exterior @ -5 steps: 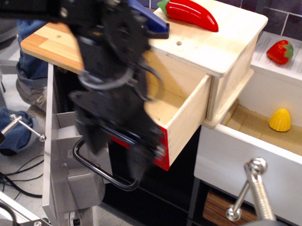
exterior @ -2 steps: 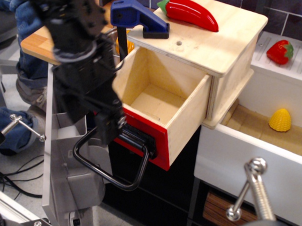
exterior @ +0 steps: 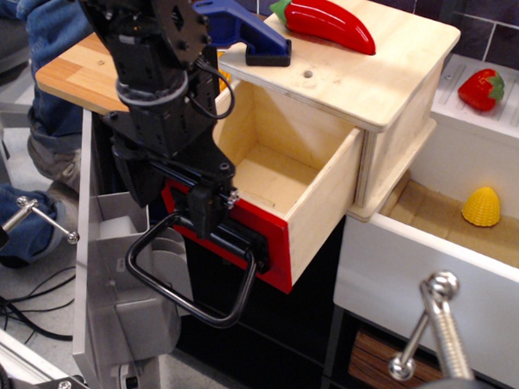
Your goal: Close drawer of box
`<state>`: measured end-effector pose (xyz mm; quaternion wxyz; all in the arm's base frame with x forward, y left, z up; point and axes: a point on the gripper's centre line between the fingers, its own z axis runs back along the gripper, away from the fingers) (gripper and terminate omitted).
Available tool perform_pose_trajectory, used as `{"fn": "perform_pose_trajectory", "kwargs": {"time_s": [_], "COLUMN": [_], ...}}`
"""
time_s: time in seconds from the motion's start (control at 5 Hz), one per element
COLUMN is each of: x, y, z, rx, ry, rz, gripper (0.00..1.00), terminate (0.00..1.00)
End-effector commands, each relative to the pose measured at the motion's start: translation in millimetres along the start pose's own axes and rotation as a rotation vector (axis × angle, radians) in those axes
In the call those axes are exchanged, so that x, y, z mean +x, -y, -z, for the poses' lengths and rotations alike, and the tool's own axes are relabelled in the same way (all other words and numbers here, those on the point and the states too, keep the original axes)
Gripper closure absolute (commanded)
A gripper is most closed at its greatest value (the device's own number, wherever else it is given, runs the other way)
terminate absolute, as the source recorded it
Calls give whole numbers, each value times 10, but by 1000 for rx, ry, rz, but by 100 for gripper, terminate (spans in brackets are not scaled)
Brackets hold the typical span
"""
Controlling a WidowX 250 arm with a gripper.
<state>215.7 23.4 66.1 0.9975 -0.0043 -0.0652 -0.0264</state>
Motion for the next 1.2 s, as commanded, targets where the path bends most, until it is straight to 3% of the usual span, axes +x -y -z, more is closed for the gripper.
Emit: {"fn": "perform_pose_trajectory", "kwargs": {"time_s": [0.0, 0.2, 0.8, 1.0], "x": [511, 749, 1268, 1343], "y": [95, 116, 137, 135], "z": [-285, -370, -251, -282], "rx": [-32, -31, 16, 2], "ry": [141, 173, 207, 216], "rz": [-17, -64, -134, -138], "gripper": [0, 0, 0, 0], "terminate": [0, 0, 0, 100]}}
